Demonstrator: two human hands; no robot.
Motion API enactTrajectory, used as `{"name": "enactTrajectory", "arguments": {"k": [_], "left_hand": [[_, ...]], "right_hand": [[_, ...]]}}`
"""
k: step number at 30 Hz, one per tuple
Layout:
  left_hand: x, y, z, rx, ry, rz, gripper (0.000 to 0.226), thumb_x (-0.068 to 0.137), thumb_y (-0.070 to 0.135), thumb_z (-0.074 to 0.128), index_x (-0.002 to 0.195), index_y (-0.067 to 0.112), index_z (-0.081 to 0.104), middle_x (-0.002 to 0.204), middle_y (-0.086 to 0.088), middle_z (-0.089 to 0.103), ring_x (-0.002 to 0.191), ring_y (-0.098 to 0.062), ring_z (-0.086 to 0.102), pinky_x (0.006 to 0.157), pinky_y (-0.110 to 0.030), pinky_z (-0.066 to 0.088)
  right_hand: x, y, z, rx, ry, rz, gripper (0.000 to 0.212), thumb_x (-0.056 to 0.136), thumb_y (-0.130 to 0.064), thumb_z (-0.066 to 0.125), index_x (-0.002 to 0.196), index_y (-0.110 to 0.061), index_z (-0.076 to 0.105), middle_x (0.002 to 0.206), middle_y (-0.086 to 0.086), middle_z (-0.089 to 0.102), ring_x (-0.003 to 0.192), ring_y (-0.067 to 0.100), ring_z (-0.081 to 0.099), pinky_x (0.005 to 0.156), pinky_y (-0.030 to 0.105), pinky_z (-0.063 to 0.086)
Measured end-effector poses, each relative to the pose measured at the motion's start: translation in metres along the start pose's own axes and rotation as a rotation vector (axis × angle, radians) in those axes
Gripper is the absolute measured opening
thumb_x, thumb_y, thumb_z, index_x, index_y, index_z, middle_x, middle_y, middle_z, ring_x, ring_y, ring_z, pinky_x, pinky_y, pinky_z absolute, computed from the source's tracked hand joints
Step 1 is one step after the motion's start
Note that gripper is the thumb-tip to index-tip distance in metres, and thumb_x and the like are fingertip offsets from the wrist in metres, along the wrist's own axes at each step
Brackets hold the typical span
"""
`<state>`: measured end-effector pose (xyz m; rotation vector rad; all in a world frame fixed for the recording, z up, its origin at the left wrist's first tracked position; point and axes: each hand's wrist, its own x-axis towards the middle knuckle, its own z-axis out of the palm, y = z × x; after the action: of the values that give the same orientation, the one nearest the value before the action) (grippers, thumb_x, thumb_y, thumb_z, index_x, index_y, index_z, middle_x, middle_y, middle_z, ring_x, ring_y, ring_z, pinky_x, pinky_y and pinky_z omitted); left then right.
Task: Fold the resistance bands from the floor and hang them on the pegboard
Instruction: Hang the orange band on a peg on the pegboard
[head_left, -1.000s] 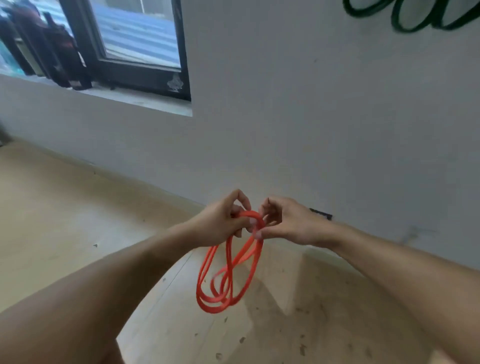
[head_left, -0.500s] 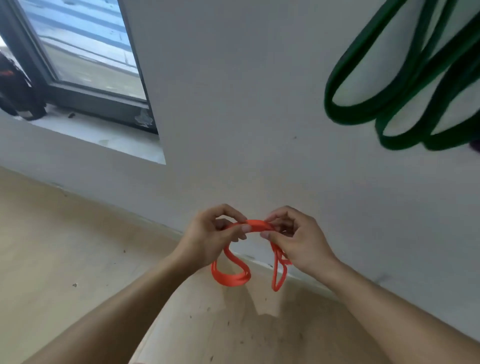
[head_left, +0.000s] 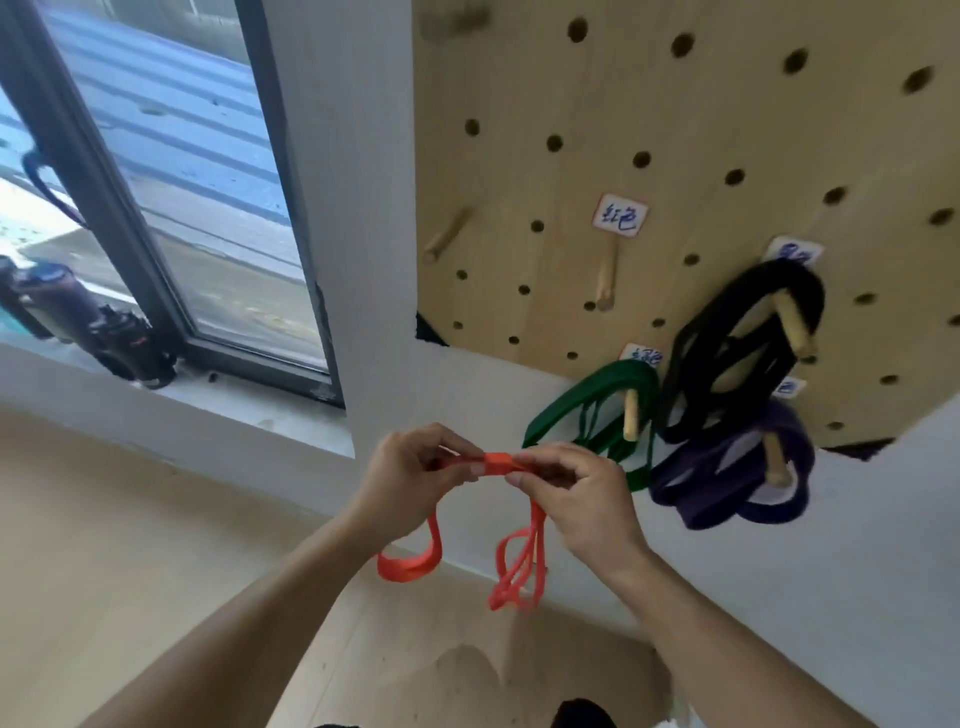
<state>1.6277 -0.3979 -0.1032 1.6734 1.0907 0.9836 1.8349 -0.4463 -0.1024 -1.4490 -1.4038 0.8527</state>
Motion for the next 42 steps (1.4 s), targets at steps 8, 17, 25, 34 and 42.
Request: {"name": "enactTrajectory", "arguments": {"k": [8, 17, 25, 34, 42], "left_hand": [[0.028, 0.091, -0.02, 0.045, -0.019, 0.129, 0.011, 0.08, 0.015, 0.084, 0.089, 0.015, 0.078, 0.083, 0.004, 0.077, 0.077, -0.018, 0.074, 0.072, -0.027, 0.06], [0.094, 0.154, 0.004, 0.038, -0.034, 0.17, 0.009, 0.082, 0.016, 0.083, 0.088, 0.018, 0.077, 0.082, 0.012, 0.074, 0.069, 0.002, 0.066, 0.064, -0.012, 0.05], [0.154, 0.154, 0.034, 0.079, 0.018, 0.069, 0.008, 0.087, 0.023, 0.079, 0.091, 0.025, 0.073, 0.088, 0.012, 0.074, 0.075, -0.005, 0.067, 0.065, -0.018, 0.051], [0.181, 0.166, 0.033, 0.077, 0.17, 0.173, 0.011, 0.089, 0.024, 0.077, 0.092, 0.032, 0.07, 0.092, 0.013, 0.07, 0.077, 0.002, 0.064, 0.065, -0.008, 0.047], [0.178, 0.129, 0.04, 0.176, 0.066, 0.166, 0.019, 0.093, 0.014, 0.07, 0.102, 0.03, 0.064, 0.1, 0.01, 0.072, 0.096, -0.008, 0.068, 0.089, -0.032, 0.058]], "right_hand": [[0.011, -0.085, -0.044, 0.001, 0.073, -0.103, 0.019, 0.082, -0.017, 0.085, 0.097, -0.029, 0.082, 0.096, -0.014, 0.075, 0.095, 0.011, 0.071, 0.087, 0.034, 0.061], [0.047, -0.123, -0.09, 0.013, 0.253, -0.145, 0.017, 0.085, -0.017, 0.083, 0.097, -0.028, 0.08, 0.092, -0.012, 0.078, 0.088, 0.013, 0.076, 0.081, 0.035, 0.063], [0.099, -0.113, -0.103, 0.035, 0.374, -0.049, 0.019, 0.085, -0.014, 0.083, 0.091, -0.031, 0.078, 0.085, -0.007, 0.08, 0.073, 0.013, 0.075, 0.079, 0.043, 0.064], [0.142, -0.124, -0.111, 0.079, 0.386, -0.113, 0.017, 0.087, -0.007, 0.08, 0.094, -0.023, 0.079, 0.097, -0.009, 0.079, 0.094, 0.004, 0.074, 0.089, 0.025, 0.06], [0.142, -0.107, -0.101, 0.009, 0.327, -0.076, 0.016, 0.092, -0.013, 0.076, 0.1, -0.026, 0.079, 0.103, -0.011, 0.077, 0.102, 0.002, 0.071, 0.098, 0.027, 0.056]]}}
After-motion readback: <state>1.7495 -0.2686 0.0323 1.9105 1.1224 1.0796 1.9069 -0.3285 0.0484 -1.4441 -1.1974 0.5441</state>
